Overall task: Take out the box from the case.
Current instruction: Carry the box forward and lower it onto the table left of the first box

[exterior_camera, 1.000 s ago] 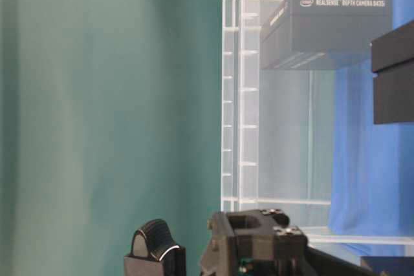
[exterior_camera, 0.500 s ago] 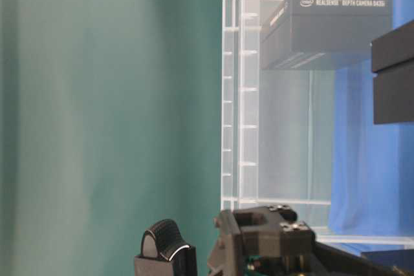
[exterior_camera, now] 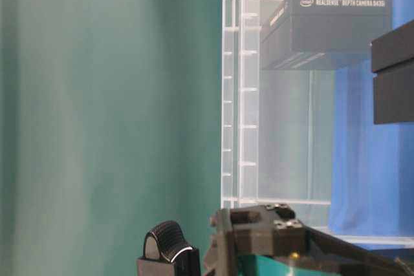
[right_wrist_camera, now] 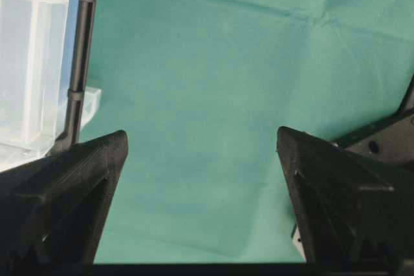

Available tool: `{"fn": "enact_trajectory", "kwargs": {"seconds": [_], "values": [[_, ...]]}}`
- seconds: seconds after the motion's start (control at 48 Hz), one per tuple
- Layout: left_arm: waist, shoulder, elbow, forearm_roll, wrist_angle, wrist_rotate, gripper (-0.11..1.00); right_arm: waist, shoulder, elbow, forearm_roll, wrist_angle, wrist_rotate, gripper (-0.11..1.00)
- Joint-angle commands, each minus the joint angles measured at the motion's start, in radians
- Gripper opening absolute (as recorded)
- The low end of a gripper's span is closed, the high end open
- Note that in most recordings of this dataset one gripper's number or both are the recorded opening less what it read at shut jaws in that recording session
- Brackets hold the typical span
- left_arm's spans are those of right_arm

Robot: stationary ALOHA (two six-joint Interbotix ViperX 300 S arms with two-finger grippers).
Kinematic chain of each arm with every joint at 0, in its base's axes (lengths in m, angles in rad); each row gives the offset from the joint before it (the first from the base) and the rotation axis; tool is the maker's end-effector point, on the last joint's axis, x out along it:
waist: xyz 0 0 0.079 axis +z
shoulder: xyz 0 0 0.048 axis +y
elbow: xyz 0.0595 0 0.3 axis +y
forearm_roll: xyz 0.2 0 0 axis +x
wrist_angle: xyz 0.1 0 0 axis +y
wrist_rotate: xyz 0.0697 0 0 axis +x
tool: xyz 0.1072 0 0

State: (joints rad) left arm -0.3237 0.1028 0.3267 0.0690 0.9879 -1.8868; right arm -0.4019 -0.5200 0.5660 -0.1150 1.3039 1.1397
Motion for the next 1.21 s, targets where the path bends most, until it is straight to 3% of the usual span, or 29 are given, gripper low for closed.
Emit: {"fn": "enact_trajectory", "kwargs": {"seconds": [0.0,0.396,0.792,1.021,1.188], "values": [[0.006,-0.034,-0.021,0.000,0.002,0.000,0.98,0.003,-0.008,-0.017,-0.002,-0.003,-0.002,0.90],[0.011,-0.078,-0.048,0.000,0.020,0.002,0.97,0.003,-0.009,-0.017,-0.002,0.000,-0.002,0.90],[0.014,-0.144,-0.216,0.006,0.264,0.008,0.97,0.003,-0.009,-0.017,-0.002,-0.005,-0.002,0.90],[0.015,-0.147,-0.328,0.008,0.348,0.011,0.97,0.003,-0.009,-0.017,-0.002,0.000,-0.002,0.90],[0.015,-0.144,-0.347,0.009,0.387,0.023,0.97,0.003,-0.009,-0.017,-0.002,0.000,-0.002,0.90]]}}
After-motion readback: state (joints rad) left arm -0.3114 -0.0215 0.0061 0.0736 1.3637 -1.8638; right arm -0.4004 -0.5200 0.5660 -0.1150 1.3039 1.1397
